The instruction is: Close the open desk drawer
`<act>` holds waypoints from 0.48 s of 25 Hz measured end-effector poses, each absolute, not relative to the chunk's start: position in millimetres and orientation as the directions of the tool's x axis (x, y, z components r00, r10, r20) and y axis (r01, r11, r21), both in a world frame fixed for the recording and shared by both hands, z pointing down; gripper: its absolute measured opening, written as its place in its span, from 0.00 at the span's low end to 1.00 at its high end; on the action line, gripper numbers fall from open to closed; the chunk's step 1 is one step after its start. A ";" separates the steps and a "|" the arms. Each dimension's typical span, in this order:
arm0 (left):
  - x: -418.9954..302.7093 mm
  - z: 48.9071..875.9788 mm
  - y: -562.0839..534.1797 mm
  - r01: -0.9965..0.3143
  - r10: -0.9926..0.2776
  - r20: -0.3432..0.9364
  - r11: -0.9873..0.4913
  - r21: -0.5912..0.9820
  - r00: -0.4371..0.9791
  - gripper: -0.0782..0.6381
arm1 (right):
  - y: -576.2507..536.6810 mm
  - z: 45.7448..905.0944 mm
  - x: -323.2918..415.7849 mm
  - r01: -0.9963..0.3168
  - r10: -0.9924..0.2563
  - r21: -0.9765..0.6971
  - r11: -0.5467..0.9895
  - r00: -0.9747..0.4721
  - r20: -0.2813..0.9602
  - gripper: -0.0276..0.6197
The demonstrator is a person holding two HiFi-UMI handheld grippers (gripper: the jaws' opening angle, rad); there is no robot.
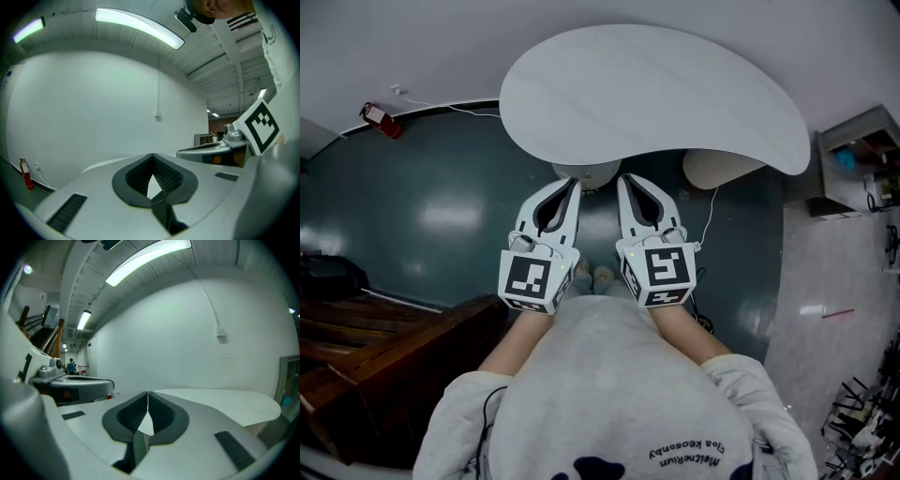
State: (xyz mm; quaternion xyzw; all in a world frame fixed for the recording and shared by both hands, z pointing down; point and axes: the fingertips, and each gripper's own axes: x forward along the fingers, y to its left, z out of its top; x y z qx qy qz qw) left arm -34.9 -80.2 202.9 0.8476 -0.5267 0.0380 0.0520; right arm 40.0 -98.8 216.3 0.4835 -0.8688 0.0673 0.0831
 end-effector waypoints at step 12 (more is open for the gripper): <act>-7.8 171.0 -43.1 -0.907 -0.904 0.074 -0.419 0.044 0.421 0.12 | -58.6 177.3 57.2 -0.816 -0.809 -0.024 0.577 -0.575 0.125 0.07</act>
